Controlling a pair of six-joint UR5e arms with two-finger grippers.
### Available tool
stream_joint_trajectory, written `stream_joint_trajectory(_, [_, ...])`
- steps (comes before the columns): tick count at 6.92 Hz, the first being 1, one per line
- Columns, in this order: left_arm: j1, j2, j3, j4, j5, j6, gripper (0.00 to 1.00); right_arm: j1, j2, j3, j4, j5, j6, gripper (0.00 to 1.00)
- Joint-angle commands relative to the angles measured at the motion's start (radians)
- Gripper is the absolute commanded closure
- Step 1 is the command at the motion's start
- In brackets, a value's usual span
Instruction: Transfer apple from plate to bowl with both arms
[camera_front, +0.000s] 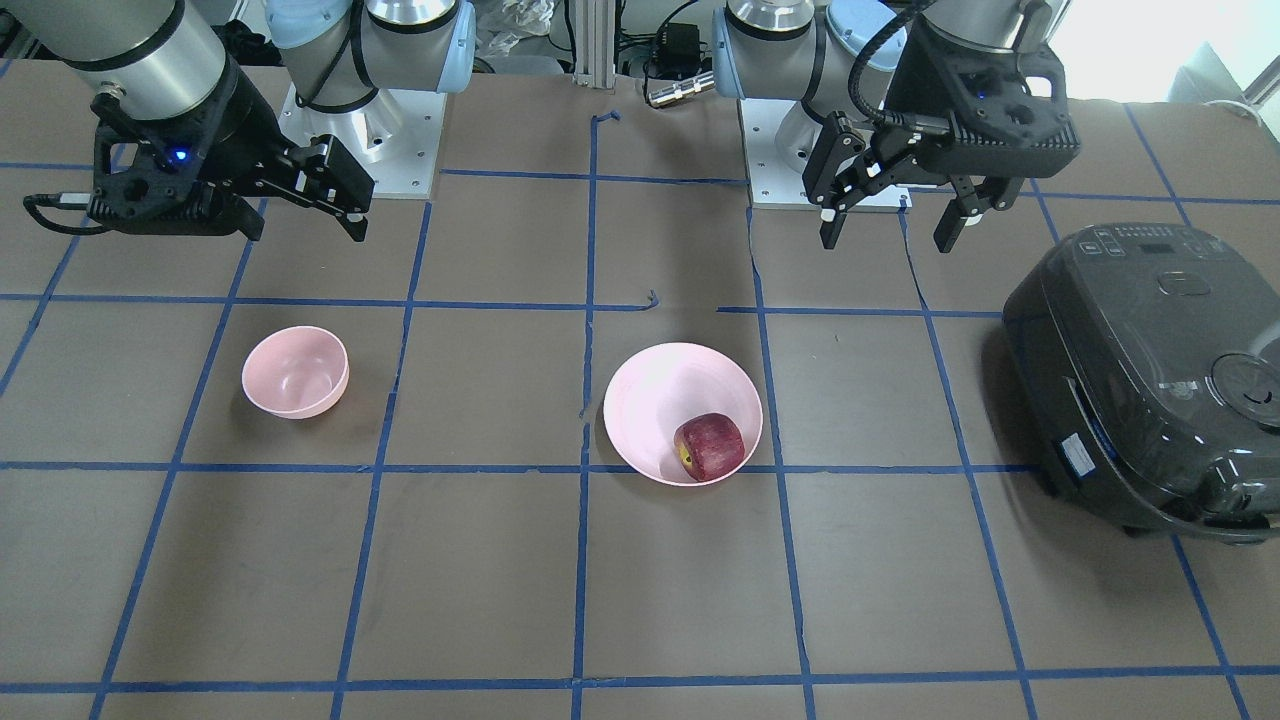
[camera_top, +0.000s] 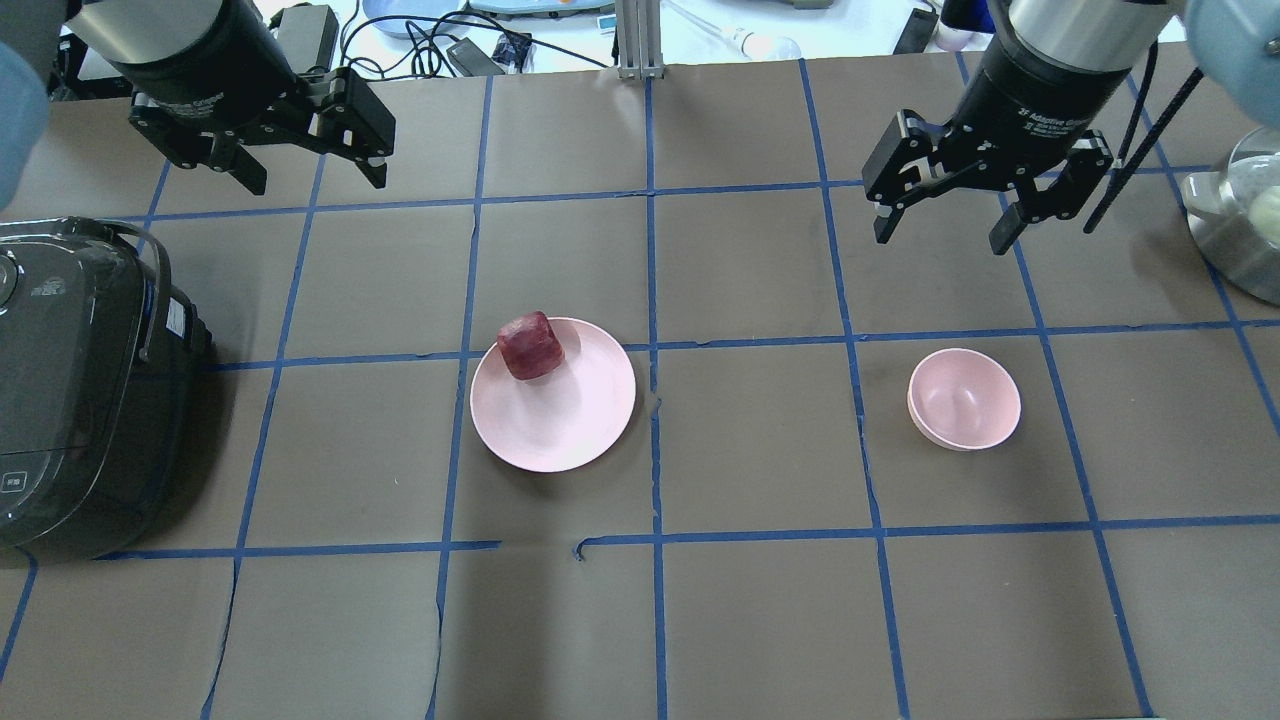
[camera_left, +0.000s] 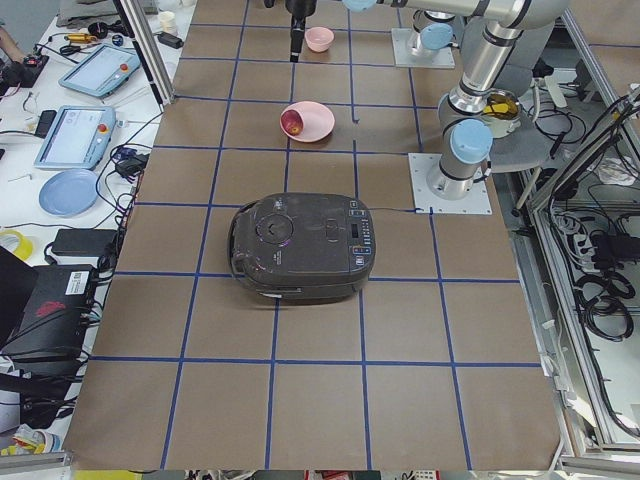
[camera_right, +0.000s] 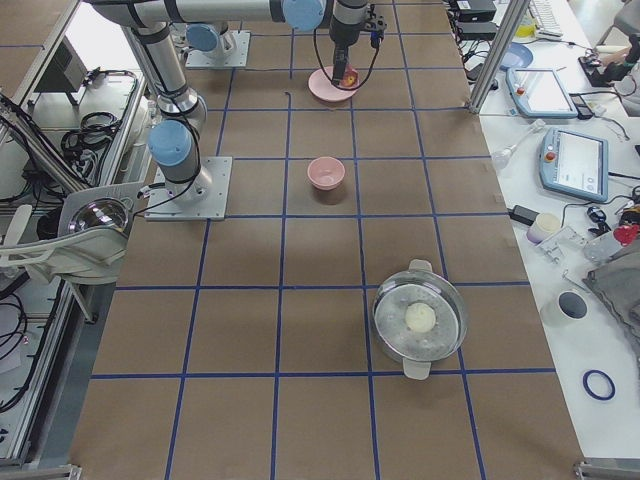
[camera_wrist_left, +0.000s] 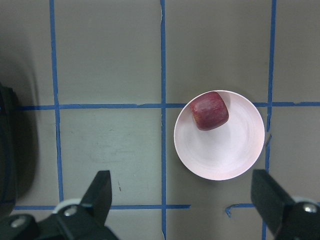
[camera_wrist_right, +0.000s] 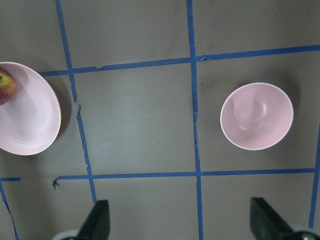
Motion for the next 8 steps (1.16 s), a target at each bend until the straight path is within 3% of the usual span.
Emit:
stream_joint_trajectory(1, [-0.001,-0.002,0.000,0.000,-0.002,0.001,0.00,0.000,-0.001,0.000,0.001,-0.026,-0.004,0.00])
stream_joint_trajectory(8, [0.010,-0.006,0.000,0.002,-0.002,0.005,0.00,0.000,-0.001,0.000,0.000,-0.026,0.000,0.00])
